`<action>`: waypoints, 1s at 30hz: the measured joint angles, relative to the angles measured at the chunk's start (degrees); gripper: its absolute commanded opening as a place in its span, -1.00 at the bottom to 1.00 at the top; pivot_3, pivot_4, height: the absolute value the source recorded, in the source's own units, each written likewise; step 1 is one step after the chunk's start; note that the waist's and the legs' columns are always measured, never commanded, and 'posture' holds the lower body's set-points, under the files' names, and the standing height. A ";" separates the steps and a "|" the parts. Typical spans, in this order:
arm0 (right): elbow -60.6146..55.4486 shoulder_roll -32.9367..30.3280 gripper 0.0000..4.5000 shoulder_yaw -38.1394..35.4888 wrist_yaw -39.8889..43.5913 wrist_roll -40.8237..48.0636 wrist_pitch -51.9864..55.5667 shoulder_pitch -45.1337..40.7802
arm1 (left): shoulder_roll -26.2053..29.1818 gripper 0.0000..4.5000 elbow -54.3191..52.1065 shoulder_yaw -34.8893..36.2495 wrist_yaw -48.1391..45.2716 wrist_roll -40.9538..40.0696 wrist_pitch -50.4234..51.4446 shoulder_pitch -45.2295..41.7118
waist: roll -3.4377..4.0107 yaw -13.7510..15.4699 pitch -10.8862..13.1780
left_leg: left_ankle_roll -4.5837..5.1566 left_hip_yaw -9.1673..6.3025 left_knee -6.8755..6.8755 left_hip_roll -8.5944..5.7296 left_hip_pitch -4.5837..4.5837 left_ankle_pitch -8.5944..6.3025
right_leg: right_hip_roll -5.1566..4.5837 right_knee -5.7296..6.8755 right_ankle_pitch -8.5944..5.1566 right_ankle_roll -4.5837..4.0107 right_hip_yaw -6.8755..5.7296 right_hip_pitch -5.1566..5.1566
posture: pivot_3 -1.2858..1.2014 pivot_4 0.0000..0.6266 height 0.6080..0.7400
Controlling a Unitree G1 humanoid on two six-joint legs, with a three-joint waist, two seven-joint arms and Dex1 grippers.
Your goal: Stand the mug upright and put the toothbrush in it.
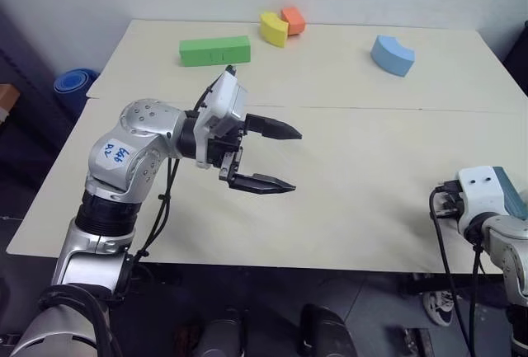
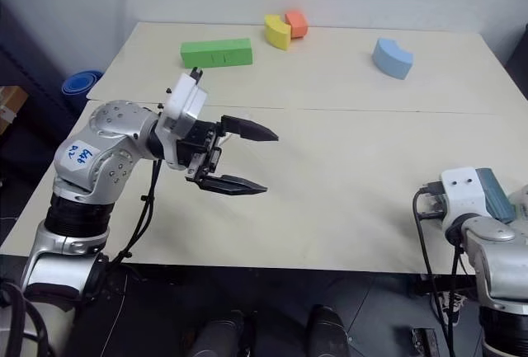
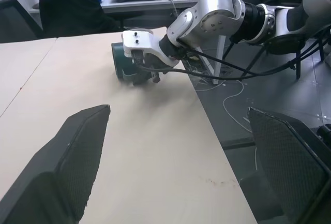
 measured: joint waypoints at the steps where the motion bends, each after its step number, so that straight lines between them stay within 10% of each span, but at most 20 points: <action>1: -0.05 0.00 -0.98 -0.01 0.20 -0.09 -0.13 0.12 | 0.09 1.00 0.00 0.00 0.00 0.00 0.00 0.00 | -0.01 0.00 0.00 | 0.00 0.00 0.00 0.00 0.00 0.00 | 0.00 0.00 0.00 0.00 0.00 0.01 | 0.03 -0.52 1.00; 7: -3.70 1.05 -0.98 0.13 3.48 1.63 -2.04 0.45 | 1.77 1.00 -0.23 0.45 0.34 -0.07 0.90 0.89 | 0.00 -0.35 0.00 | 0.00 0.01 -0.05 0.04 0.02 0.00 | 0.03 -0.03 0.00 0.00 -0.02 0.00 | 0.03 -0.52 1.00; 15: -10.54 25.10 -0.98 4.28 7.27 16.79 -14.37 -13.65 | 9.22 1.00 -5.31 12.56 8.12 -6.04 11.46 7.70 | 0.17 -2.72 0.08 | -0.30 -0.19 -0.22 0.53 0.15 -0.05 | 0.47 0.10 0.00 -0.04 -0.02 -0.06 | 0.03 -0.52 1.00; 30: 26.02 42.95 -0.98 16.74 20.16 13.29 -50.76 -20.60 | 18.89 1.00 -14.23 24.65 17.87 -11.78 21.20 17.45 | 0.18 -3.32 0.09 | -0.53 -0.26 -0.23 0.72 0.18 -0.08 | 0.80 0.09 -0.04 -0.13 0.11 -0.06 | 0.03 -0.52 1.00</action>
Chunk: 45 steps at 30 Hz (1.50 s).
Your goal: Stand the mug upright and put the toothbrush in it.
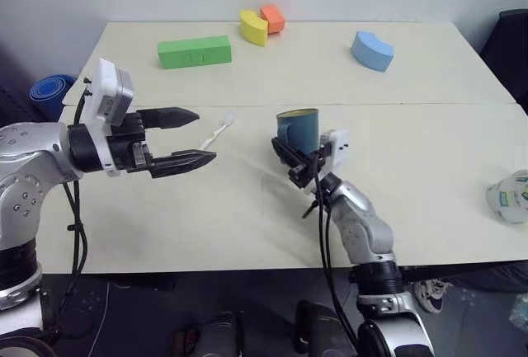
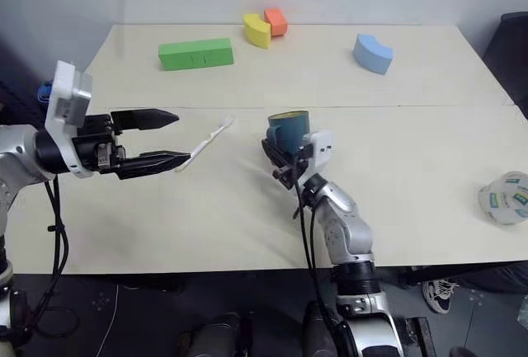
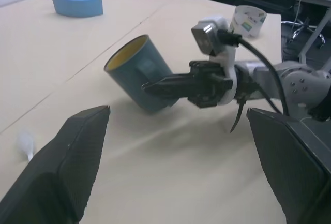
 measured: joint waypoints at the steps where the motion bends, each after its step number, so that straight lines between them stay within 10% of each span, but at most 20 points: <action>1: 1.32 0.30 -0.98 0.37 0.92 -0.02 -1.34 -0.02 | 0.40 1.00 -0.08 0.00 0.41 -0.46 0.20 0.00 | 0.00 0.03 0.00 | -0.01 -0.01 0.00 0.00 0.00 0.00 | 0.00 0.00 0.00 0.00 0.00 0.00 | 0.03 -0.52 1.00; 4: 1.88 0.22 -0.98 1.22 2.10 -0.11 -2.60 0.84 | 0.88 1.00 -0.14 0.00 0.78 -0.70 0.21 0.01 | 0.00 0.12 0.00 | -0.01 0.00 0.01 0.00 0.00 -0.01 | 0.00 0.00 0.00 0.00 0.02 0.00 | 0.03 -0.52 1.00; 18: -9.84 -8.40 0.94 5.50 3.83 -2.71 -1.31 14.09 | 1.26 1.00 3.00 -6.54 -2.42 1.74 -4.91 -0.77 | 0.00 0.29 0.00 | -0.07 0.32 -0.06 0.05 0.22 -0.05 | 0.08 0.02 -0.02 -0.04 0.32 0.00 | 0.03 -0.52 1.00; 27: -32.32 -31.50 0.98 2.91 5.28 -1.89 15.33 22.95 | 6.96 1.00 5.34 -3.86 -5.99 4.54 -7.75 5.97 | 0.04 0.59 0.03 | 0.00 0.47 -0.10 0.07 0.22 -0.15 | 0.09 0.00 -0.03 -0.05 0.59 -0.17 | 0.03 -0.52 1.00; 35: -37.52 -59.15 0.98 -23.45 23.78 14.74 26.77 25.47 | 16.01 1.00 18.30 11.56 -10.63 12.12 -14.33 20.88 | -0.03 0.72 0.10 | 0.16 0.71 -0.11 0.13 0.29 -0.27 | 0.13 -0.03 -0.05 -0.09 0.86 -0.31 | 0.03 -0.52 1.00; 45: -32.95 -66.55 0.98 -31.52 33.19 19.36 29.98 26.37 | 15.97 1.00 40.64 2.71 -13.13 19.33 -23.76 4.11 | -0.25 3.62 0.11 | 0.21 1.12 0.10 0.07 0.12 -0.34 | 0.10 0.01 -0.03 -0.10 0.88 -0.40 | 0.03 -0.52 1.00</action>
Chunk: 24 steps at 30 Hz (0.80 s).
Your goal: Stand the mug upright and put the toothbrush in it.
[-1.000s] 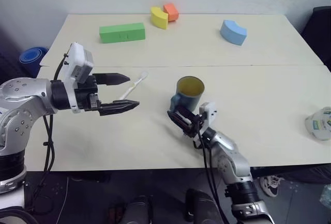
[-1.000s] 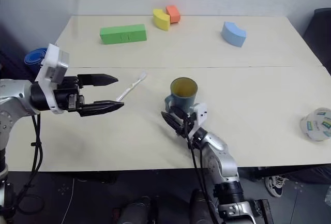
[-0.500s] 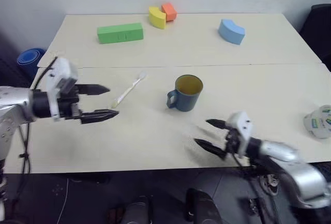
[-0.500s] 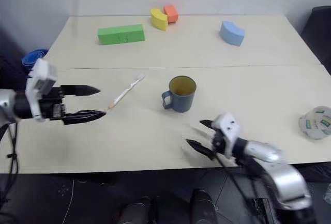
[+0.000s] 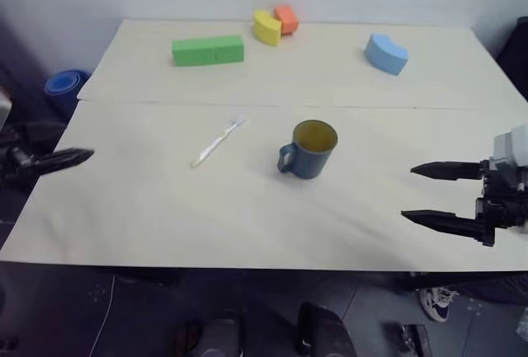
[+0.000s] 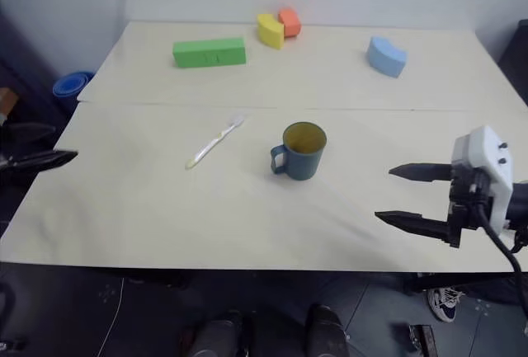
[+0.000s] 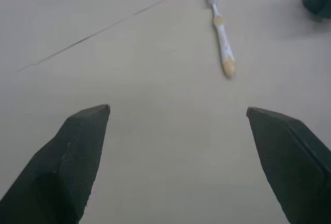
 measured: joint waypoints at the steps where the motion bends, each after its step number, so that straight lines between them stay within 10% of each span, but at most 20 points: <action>1: -0.12 -0.04 0.98 -0.40 0.14 0.04 0.04 0.12 | -1.05 1.00 1.28 -2.31 -0.46 0.80 -0.28 -2.91 | -0.05 0.11 -0.04 | 0.01 0.01 0.03 -0.01 -0.06 0.00 | 0.00 0.01 0.01 0.00 0.00 -0.04 | 0.03 -0.52 1.00; 12: -7.59 0.07 0.98 -10.99 -4.14 7.21 7.74 1.66 | -30.42 1.00 32.55 -27.21 3.55 18.70 -7.28 -40.62 | -0.61 0.13 -0.07 | 0.07 -0.02 0.18 -0.06 -0.39 0.03 | 0.01 0.01 0.09 0.12 -0.15 -0.21 | 0.03 -0.52 1.00; 24: -15.39 3.05 1.00 -19.00 -11.72 14.49 11.44 6.27 | -44.00 0.76 52.86 -31.57 21.83 31.34 -13.05 -47.67 | -0.85 -0.11 -0.02 | 0.10 -0.02 0.22 -0.05 -0.38 0.04 | -0.02 0.02 0.10 0.11 -0.08 -0.20 | 0.03 -0.52 1.00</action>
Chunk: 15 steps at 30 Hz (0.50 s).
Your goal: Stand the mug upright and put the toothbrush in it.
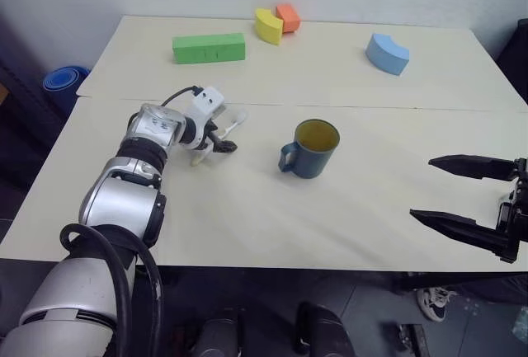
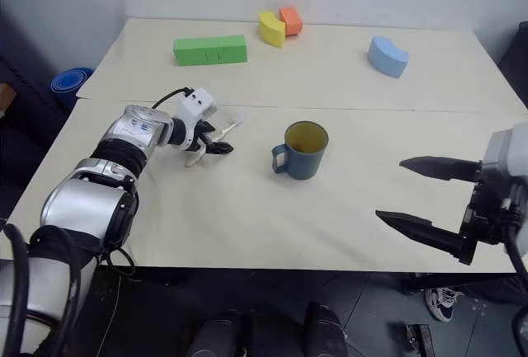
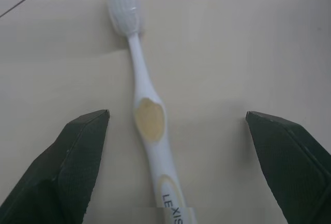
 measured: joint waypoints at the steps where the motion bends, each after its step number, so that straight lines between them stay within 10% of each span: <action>1: -0.10 0.00 1.00 -0.16 -0.56 0.57 0.00 0.35 | -0.75 0.66 0.73 0.41 1.72 0.28 -0.39 -0.32 | -0.04 0.11 -0.03 | 0.00 -0.02 0.03 -0.01 0.00 0.00 | -0.01 0.01 0.00 0.01 0.00 0.02 | 0.03 -0.52 1.00; 12: 0.31 -0.03 1.00 -2.03 -0.56 0.96 -1.23 2.38 | -1.83 -0.81 1.56 1.81 2.81 1.66 -1.31 -0.48 | -0.11 -0.05 -0.07 | 0.01 -0.01 0.06 0.01 0.04 0.01 | -0.01 0.06 0.01 -0.01 0.01 0.03 | 0.03 -0.52 1.00; 15: 0.52 -0.12 1.00 -2.01 -0.57 0.82 -1.42 2.39 | -1.58 -0.89 1.60 2.40 2.14 1.73 -0.91 -0.48 | -0.12 -0.10 -0.07 | 0.01 -0.01 0.06 0.01 0.03 0.01 | -0.01 0.06 0.01 -0.01 0.00 0.02 | 0.03 -0.52 1.00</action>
